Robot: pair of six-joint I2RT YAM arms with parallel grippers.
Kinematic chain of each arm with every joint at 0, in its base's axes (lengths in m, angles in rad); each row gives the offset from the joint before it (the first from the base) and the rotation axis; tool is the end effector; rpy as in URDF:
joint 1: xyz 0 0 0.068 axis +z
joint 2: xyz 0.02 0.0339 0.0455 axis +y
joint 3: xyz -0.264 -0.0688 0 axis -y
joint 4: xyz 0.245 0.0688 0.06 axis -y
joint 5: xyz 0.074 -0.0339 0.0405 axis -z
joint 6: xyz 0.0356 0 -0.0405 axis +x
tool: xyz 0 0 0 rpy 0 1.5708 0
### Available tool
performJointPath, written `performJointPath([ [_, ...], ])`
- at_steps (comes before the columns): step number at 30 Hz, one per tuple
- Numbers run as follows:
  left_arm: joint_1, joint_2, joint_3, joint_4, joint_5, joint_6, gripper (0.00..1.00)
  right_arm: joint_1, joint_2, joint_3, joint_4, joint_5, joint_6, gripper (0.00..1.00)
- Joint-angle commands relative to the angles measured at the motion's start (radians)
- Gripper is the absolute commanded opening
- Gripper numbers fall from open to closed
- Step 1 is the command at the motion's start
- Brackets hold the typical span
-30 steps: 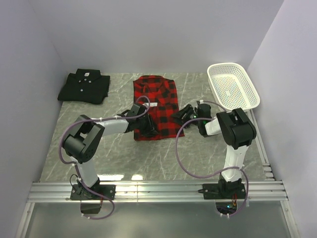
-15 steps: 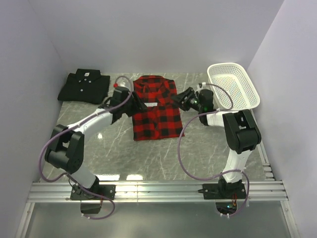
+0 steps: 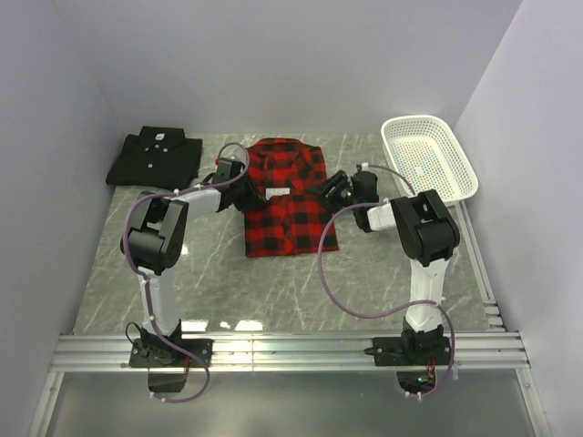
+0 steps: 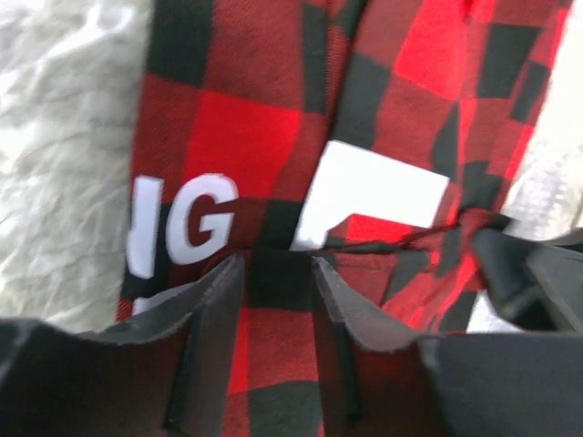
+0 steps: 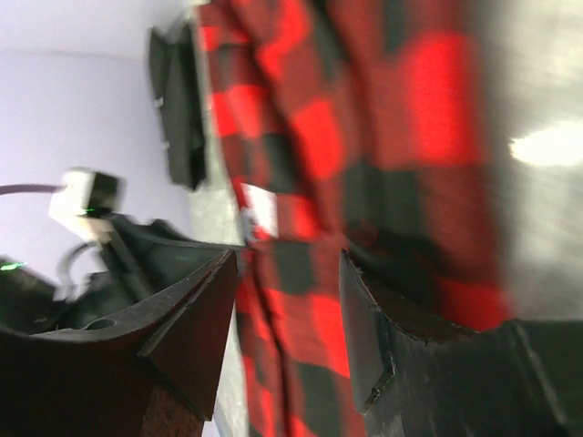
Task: Fold and stack the long sleeve shirts
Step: Fold the shirt
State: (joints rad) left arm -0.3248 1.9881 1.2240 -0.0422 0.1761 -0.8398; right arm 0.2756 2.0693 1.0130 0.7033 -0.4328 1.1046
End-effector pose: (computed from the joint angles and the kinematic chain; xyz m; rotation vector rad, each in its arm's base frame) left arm 0.3969 -0.1402 0.1499 -0.5501 2.4367 -0.7360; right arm 0.3989 0.1283 0.1249 0.5529 2.0587 1.2925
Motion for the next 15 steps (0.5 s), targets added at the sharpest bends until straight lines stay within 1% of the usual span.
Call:
performJointPath([
  [1, -0.007, 0.012, 0.034, 0.034, 0.019, 0.024, 0.42, -0.036, -0.014, -0.082, 0.073, 0.083, 0.029, 0.56],
  [2, -0.007, 0.002, 0.028, 0.033, 0.02, 0.025, 0.45, -0.053, -0.021, -0.123, 0.103, 0.1, 0.04, 0.56],
  [4, -0.007, -0.014, 0.014, 0.034, 0.019, 0.028, 0.47, -0.064, -0.035, -0.152, 0.125, 0.108, 0.057, 0.56],
  [5, -0.005, -0.031, 0.015, 0.034, 0.016, 0.031, 0.51, -0.067, -0.041, -0.16, 0.124, 0.108, 0.057, 0.56],
  [7, -0.007, -0.054, 0.025, 0.034, 0.01, 0.041, 0.55, -0.072, -0.06, -0.157, 0.102, 0.098, 0.029, 0.56],
  [10, -0.007, -0.101, 0.06, 0.008, -0.032, 0.091, 0.67, -0.067, -0.133, -0.146, 0.047, 0.069, -0.017, 0.56],
  [11, -0.007, -0.118, 0.074, -0.007, -0.047, 0.108, 0.76, -0.069, -0.152, -0.149, 0.029, 0.059, -0.041, 0.56],
  [13, -0.007, -0.126, 0.115, -0.027, -0.096, 0.163, 0.86, -0.064, -0.205, -0.154, 0.009, 0.019, -0.066, 0.57],
  [14, -0.007, -0.127, 0.136, -0.031, -0.136, 0.18, 0.94, -0.055, -0.224, -0.16, -0.02, 0.005, -0.092, 0.57],
  [15, -0.007, -0.126, 0.146, -0.028, -0.148, 0.197, 0.97, -0.049, -0.242, -0.162, -0.045, -0.01, -0.109, 0.57],
])
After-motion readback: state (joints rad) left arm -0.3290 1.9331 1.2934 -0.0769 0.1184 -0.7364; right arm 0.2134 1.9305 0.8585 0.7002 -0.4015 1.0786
